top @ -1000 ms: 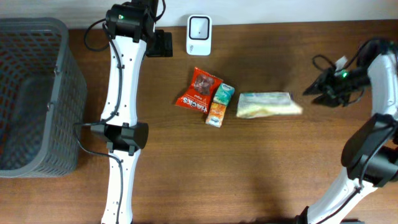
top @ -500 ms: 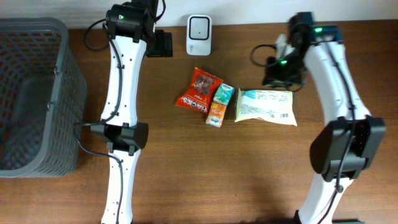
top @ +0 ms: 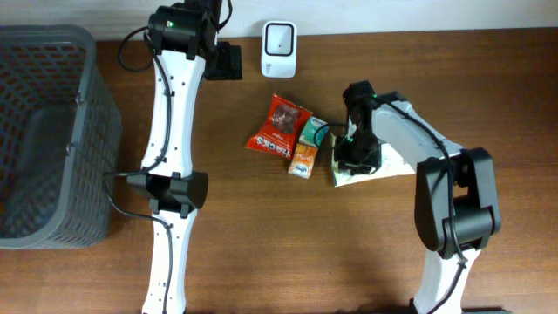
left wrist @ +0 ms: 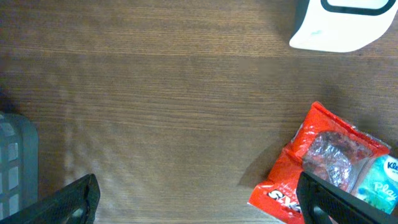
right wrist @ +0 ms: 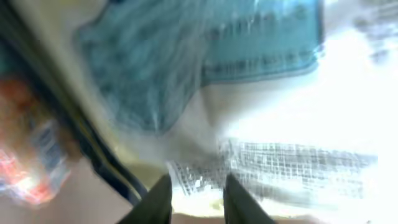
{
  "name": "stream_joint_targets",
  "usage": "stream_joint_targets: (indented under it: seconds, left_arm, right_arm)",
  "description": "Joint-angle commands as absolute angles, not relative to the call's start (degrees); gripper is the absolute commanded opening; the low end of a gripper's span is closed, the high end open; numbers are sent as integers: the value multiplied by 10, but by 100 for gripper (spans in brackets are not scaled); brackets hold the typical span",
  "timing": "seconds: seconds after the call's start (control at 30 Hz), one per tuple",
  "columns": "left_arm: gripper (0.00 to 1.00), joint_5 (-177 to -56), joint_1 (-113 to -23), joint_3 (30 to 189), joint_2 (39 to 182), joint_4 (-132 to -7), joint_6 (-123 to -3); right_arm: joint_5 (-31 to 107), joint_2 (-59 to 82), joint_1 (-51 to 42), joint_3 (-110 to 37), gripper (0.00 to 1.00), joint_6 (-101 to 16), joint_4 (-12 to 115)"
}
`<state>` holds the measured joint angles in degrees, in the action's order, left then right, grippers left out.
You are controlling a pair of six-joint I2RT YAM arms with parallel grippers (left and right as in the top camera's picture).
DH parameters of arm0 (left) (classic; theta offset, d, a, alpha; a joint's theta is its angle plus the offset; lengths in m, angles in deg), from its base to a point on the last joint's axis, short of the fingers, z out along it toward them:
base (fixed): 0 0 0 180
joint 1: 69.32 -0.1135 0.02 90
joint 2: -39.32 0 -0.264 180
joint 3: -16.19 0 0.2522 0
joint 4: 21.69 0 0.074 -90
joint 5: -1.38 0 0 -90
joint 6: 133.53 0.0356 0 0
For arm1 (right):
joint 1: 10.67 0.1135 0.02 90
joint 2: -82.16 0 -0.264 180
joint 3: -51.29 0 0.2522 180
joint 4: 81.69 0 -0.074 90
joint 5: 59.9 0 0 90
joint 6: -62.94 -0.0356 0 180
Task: Scan the item barcode
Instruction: 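Open the right gripper and raise it away from the pack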
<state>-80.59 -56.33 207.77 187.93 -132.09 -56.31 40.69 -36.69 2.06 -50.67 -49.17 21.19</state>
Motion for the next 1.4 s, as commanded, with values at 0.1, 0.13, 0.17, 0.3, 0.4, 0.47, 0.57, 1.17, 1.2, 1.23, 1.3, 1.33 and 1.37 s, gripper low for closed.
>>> stream_joint_targets:
  seconds: [0.1,0.13,0.17,0.3,0.4,0.47,0.57,1.17,1.2,1.23,1.3,1.33,1.37]
  left_arm:
    - [99,-798,-564,2082,1866,-1322,-553]
    - [99,-798,-564,2082,1866,-1322,-553]
    - [99,-798,-564,2082,1866,-1322,-553]
    - [99,-798,-564,2082,1866,-1322,-553]
    - [99,-798,-564,2082,1866,-1322,-553]
    - [99,-798,-564,2082,1866,-1322,-553]
    - [99,-798,-564,2082,1866,-1322,-553]
    - [99,-798,-564,2082,1866,-1322,-553]
    - [99,-798,-564,2082,1866,-1322,-553]
    - [99,-798,-564,2082,1866,-1322,-553]
    - [99,-798,-564,2082,1866,-1322,-553]
    - [99,-798,-564,2082,1866,-1322,-553]
    - [99,-798,-564,2082,1866,-1322,-553]
  right_arm:
    - [399,-361,18,-681,52,-460,135]
    - [394,-361,17,-680,54,-460,146]
    - [381,-363,17,-680,54,-460,150]
    - [354,-368,17,-639,54,-470,182]
    - [343,-372,17,-566,54,-471,239]
    - [334,-372,17,-501,54,-471,307]
    - [335,-371,16,-474,53,-472,330]
    - [284,-363,-122,-674,81,-444,104]
    - [301,-363,-123,-665,58,-444,109]
    - [317,-363,-122,-653,42,-444,116]
    - [347,-363,-116,-616,11,-444,147]
    - [351,-363,-111,-593,8,-445,169]
    - [350,-363,-106,-570,7,-444,193]
